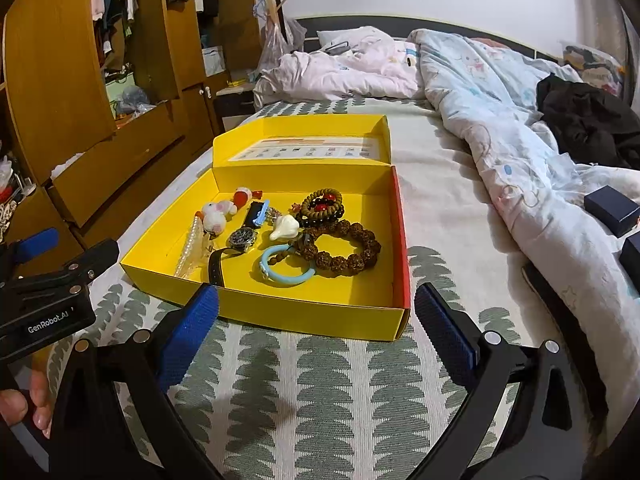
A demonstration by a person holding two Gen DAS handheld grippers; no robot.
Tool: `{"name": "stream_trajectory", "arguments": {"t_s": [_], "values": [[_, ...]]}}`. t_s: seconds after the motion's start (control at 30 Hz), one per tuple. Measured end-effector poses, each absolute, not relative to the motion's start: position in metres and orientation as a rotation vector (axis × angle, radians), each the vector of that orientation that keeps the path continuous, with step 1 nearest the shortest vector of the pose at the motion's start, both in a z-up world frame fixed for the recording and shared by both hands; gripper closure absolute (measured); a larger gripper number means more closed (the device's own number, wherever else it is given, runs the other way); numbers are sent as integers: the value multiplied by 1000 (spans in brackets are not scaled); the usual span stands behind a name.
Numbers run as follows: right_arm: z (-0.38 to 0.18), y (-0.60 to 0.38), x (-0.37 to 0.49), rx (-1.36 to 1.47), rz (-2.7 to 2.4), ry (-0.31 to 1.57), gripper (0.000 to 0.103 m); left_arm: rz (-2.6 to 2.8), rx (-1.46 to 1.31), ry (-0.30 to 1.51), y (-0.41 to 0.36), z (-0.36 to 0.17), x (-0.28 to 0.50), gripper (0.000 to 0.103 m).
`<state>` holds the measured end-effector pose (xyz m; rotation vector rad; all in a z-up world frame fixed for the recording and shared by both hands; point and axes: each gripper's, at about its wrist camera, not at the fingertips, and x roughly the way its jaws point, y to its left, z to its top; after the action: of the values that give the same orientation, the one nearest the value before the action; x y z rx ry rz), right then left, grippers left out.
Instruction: Organize jewelry
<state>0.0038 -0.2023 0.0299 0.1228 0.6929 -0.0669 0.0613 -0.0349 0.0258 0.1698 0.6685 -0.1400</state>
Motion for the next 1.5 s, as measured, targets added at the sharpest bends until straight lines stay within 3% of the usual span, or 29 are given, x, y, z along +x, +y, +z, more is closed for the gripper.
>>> {"name": "stream_trajectory", "arguments": {"t_s": [1.5], "values": [[28, -203, 0, 113, -71, 690, 4, -145, 150, 696, -34, 22, 66, 6]]}}
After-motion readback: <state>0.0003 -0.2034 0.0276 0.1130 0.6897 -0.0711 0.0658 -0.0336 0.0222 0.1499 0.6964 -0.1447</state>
